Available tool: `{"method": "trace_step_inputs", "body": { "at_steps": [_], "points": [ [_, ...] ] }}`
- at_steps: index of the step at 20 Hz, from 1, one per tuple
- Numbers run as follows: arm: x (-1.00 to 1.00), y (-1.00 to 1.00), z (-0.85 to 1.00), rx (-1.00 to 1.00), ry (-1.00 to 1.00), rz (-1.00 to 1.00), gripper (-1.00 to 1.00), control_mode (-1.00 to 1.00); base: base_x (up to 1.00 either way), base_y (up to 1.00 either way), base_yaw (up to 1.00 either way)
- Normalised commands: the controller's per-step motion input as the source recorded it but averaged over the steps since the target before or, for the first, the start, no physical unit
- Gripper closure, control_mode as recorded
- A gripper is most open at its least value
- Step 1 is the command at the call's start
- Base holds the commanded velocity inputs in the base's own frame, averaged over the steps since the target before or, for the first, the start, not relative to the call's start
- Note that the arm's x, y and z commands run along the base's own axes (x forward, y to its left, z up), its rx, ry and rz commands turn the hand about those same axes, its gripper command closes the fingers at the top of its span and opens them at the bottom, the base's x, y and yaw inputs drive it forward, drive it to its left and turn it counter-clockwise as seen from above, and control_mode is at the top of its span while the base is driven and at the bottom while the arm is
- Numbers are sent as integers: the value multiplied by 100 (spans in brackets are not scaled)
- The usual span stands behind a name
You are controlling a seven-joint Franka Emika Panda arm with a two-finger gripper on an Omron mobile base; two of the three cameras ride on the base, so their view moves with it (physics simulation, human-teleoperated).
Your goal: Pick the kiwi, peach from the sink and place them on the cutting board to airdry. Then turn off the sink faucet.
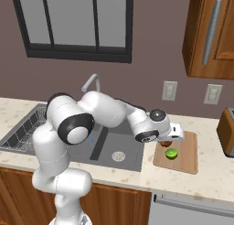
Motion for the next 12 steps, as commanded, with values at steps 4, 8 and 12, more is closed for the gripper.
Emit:
{"method": "trace_step_inputs", "body": {
  "at_steps": [4,8,12],
  "points": [
    [3,-2,-5,0,0,0,100,-100,0,0,0],
    [1,-3,-5,0,0,0,100,-100,0,0,0],
    [0,0,-3,0,0,0,-100,-100,0,0,0]
  ]
}}
